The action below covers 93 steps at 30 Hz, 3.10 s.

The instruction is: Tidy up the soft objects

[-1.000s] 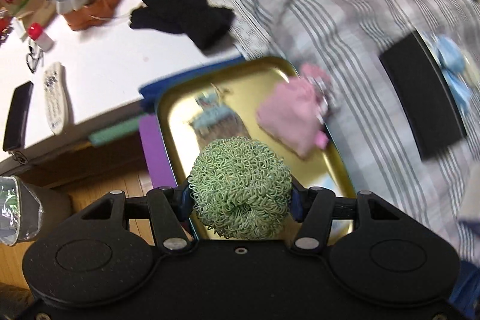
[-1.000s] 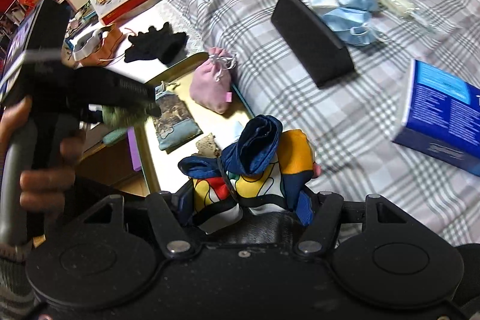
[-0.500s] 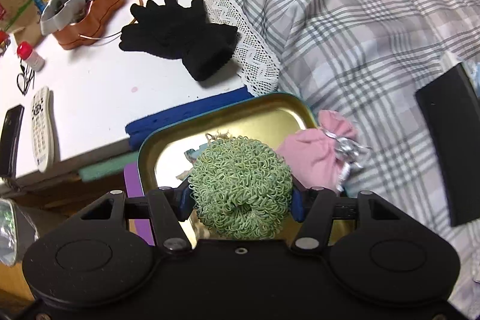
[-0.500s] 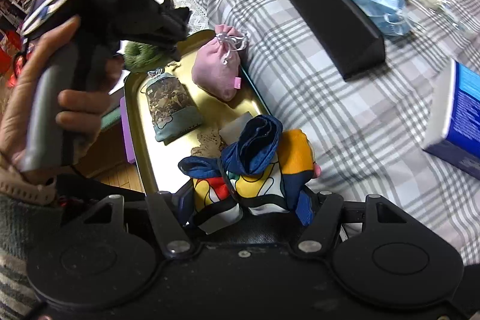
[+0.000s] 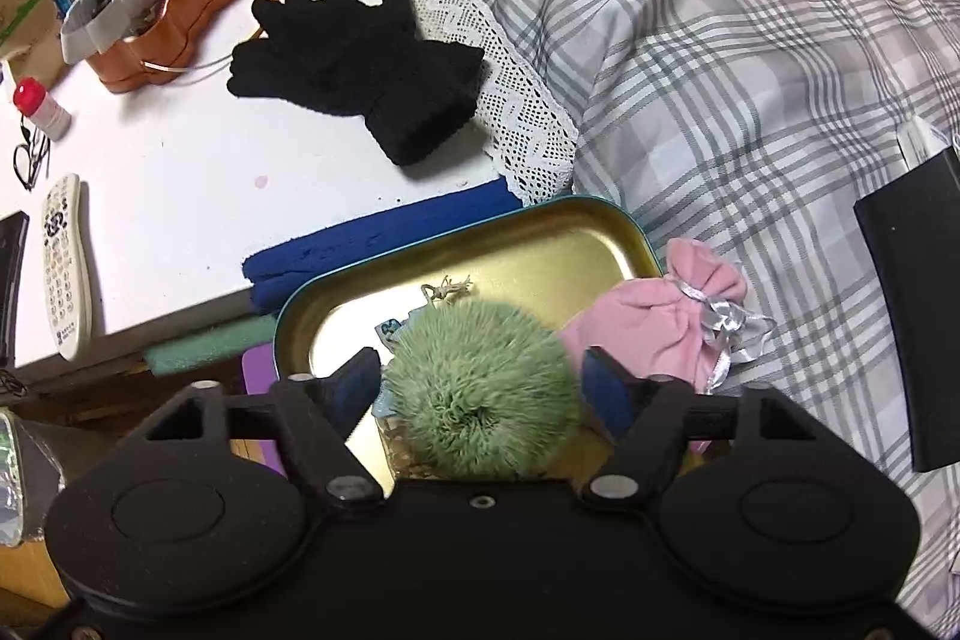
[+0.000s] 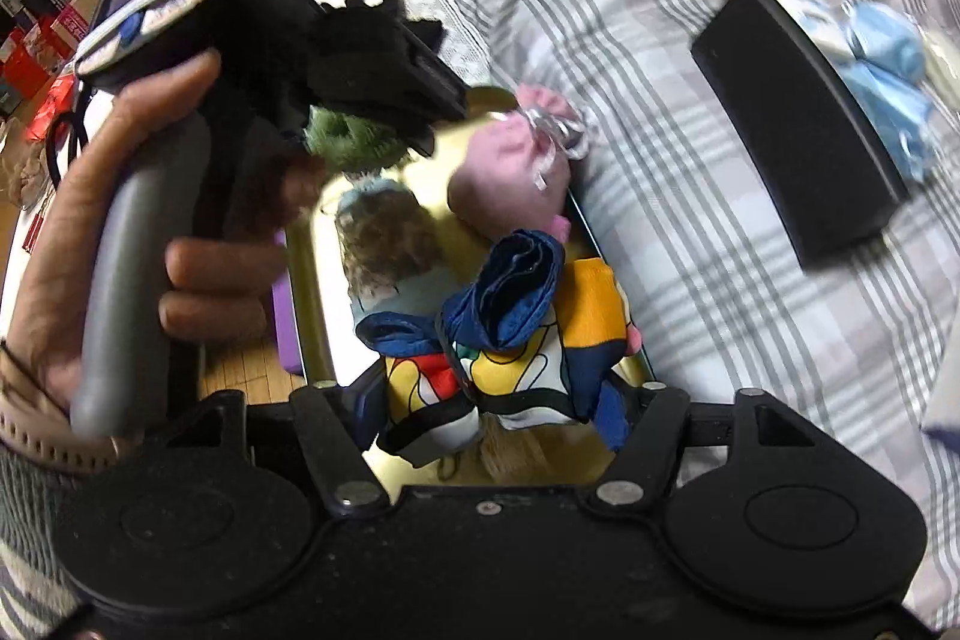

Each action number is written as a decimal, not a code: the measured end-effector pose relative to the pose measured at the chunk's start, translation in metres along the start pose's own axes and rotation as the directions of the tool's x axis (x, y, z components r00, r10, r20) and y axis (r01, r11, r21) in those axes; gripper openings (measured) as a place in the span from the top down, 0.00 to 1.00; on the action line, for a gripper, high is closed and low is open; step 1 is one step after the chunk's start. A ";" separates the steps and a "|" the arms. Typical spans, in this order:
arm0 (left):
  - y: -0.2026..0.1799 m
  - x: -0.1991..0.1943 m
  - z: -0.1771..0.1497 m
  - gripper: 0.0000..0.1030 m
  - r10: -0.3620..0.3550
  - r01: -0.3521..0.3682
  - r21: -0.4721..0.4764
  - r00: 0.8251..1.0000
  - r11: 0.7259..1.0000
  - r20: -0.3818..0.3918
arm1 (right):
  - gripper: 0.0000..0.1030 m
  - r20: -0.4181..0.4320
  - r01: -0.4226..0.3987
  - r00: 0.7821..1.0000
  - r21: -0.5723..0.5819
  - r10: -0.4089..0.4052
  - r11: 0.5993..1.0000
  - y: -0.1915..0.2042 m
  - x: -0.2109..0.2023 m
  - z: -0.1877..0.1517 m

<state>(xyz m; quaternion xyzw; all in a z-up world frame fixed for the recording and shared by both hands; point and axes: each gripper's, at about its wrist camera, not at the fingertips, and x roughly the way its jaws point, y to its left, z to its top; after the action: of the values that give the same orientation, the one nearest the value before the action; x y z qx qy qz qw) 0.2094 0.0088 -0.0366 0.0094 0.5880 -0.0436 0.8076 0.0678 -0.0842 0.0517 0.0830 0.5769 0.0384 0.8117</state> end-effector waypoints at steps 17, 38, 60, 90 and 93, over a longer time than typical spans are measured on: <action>0.001 0.001 -0.008 0.23 -0.057 0.057 -0.003 0.998 0.998 -0.035 | 0.26 -0.013 0.028 1.000 0.073 -0.027 0.997 -0.026 -0.007 -0.017; -0.045 -0.022 -0.057 0.23 -0.019 0.018 0.171 1.000 0.985 0.000 | 0.26 0.028 0.066 0.997 0.177 -0.072 0.982 -0.078 -0.056 -0.057; -0.152 -0.089 -0.004 0.22 -0.106 0.074 0.330 0.991 0.941 0.080 | 0.24 0.202 0.167 0.942 0.416 -0.269 0.894 -0.239 -0.108 0.025; -0.141 -0.065 0.045 0.22 -0.064 0.047 0.227 0.996 0.973 0.067 | 0.35 0.093 0.306 0.916 0.470 -0.391 0.828 -0.218 0.043 0.108; -0.150 -0.065 0.046 0.22 -0.065 0.046 0.241 0.995 0.969 0.074 | 0.50 0.113 0.281 0.917 0.497 -0.383 0.821 -0.230 0.034 0.098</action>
<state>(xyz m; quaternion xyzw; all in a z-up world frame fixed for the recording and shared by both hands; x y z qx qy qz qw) 0.2210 -0.1402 0.0443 0.0883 0.5452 -0.1371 0.8223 0.1641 -0.3135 0.0106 0.1789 0.4863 -0.2545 0.8166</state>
